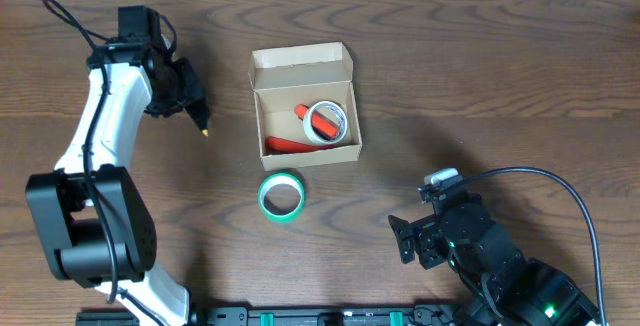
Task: Pack container
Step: 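Carry the correction roller over the box with the left gripper, then lower the correction roller into the box and open the left gripper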
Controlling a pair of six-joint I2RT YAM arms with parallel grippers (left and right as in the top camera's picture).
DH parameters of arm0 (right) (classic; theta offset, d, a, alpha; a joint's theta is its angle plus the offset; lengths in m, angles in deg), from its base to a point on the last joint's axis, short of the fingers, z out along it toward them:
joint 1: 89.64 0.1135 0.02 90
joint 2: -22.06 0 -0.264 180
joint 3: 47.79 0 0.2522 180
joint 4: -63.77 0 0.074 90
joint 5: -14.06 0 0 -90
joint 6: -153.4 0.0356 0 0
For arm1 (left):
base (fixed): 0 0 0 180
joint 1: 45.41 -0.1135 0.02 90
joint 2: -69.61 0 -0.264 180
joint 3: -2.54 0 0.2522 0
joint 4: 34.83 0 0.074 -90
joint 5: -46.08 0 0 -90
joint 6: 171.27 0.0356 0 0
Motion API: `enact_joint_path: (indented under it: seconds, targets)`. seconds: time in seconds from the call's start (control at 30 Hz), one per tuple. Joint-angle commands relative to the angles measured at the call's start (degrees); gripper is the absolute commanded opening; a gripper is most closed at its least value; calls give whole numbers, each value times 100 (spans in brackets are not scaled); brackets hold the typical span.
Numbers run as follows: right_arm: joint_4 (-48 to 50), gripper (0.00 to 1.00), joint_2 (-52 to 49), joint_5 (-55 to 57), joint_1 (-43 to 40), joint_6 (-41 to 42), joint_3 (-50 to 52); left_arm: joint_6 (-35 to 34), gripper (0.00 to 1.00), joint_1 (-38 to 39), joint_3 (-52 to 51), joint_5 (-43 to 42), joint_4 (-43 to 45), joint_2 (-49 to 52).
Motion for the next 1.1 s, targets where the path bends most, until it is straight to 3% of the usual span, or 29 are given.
enact_joint_path:
  seconds: [0.0, 0.5, 1.07]
  targets:
    - [-2, 99, 28, 76, 44, 76, 9, -44, 41, 96, 79, 2, 20, -284]
    - [-2, 99, 28, 76, 44, 79, 9, -90, 42, 992, 79, 0, 94, -927]
    - [-2, 99, 28, 76, 44, 79, 9, -632, 42, 2275, 164, 199, 590, -894]
